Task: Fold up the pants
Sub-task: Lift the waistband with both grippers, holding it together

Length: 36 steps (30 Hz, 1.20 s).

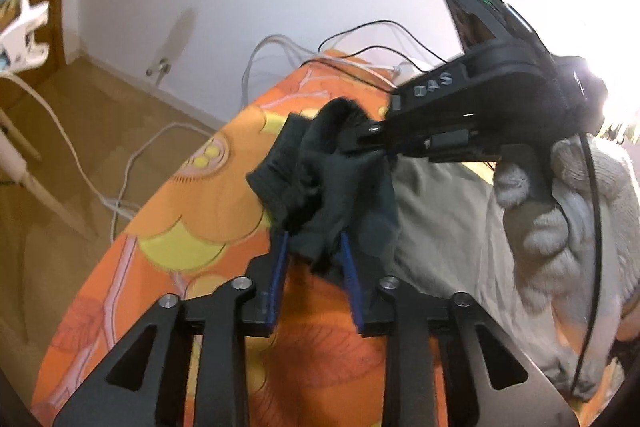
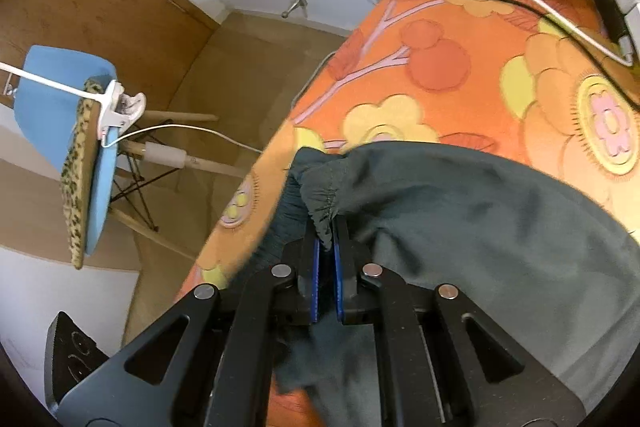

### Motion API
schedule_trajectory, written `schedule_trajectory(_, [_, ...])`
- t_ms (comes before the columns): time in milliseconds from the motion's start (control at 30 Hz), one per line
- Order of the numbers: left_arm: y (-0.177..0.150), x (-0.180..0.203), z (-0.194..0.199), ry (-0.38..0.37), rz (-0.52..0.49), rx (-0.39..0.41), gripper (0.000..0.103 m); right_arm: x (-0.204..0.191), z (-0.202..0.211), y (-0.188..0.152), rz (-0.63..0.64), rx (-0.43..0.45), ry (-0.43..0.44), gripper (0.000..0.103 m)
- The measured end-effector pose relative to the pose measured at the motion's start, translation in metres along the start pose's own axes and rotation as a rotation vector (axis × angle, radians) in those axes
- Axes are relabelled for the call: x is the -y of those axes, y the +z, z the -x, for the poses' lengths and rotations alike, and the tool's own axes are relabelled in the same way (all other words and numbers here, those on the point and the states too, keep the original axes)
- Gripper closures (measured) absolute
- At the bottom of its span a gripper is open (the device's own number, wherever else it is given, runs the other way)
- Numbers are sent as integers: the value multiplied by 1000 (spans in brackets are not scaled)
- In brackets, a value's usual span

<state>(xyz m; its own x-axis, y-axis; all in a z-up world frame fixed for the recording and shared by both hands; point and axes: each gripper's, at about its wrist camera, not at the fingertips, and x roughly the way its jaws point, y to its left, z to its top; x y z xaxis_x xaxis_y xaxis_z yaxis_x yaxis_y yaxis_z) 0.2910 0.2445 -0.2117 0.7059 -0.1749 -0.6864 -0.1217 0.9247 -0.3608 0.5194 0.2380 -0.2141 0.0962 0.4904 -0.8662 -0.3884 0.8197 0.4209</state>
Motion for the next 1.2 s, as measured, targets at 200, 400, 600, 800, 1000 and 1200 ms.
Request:
schedule_trajectory(200, [15, -19, -7, -6, 106, -3, 60, 17, 6, 1, -30, 7, 1, 97])
schedule_trajectory(400, [30, -35, -33, -92, 243, -41, 69, 11, 9, 2, -10, 10, 26, 97])
schedule_trajectory(600, [30, -5, -9, -108, 108, 85, 96, 14, 17, 2, -29, -1, 93, 94])
schedule_trajectory(800, [25, 41, 0, -97, -113, 105, 96, 15, 22, 2, -75, -28, 180, 56])
schedule_trajectory(1000, [21, 49, -11, -92, -152, 75, 96, 1, 25, 1, -12, -62, 148, 49])
schedule_trajectory(1200, [22, 57, -19, -84, -210, 77, 96, -8, 8, 1, 44, -133, 59, 49])
